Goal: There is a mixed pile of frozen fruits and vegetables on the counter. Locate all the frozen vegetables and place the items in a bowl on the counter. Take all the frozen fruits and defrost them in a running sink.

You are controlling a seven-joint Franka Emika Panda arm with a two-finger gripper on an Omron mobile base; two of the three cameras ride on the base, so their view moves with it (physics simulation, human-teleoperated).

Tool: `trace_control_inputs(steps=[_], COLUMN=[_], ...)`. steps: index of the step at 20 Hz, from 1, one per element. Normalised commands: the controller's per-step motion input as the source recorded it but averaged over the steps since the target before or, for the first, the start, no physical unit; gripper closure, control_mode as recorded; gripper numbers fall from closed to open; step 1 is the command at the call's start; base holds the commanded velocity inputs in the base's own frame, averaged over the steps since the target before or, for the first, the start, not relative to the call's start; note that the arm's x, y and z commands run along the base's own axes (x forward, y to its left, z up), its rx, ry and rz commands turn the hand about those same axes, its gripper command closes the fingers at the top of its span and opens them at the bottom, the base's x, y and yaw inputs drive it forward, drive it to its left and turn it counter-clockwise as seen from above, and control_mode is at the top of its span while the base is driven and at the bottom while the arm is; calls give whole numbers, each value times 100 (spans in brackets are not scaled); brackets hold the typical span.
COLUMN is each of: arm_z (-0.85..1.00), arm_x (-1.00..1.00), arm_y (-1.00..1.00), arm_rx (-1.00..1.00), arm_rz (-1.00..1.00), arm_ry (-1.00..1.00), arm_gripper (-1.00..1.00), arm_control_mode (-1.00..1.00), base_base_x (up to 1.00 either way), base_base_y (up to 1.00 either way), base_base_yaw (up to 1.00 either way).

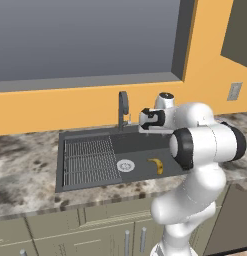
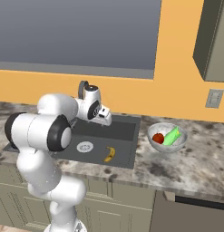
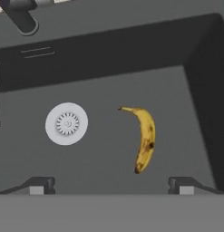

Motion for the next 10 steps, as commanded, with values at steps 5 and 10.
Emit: trace_control_inputs(steps=[5, 10], arm_z=[16, 10], arm_x=[-23, -7], arm_y=[18, 29], arm_rx=[0, 0], arm_rz=[6, 15], arm_ry=[-1, -1], arm_gripper=[-100, -100], arm_control_mode=[-100, -100], base_base_x=[0, 0], base_base_y=[0, 0], base_base_yaw=[0, 0])
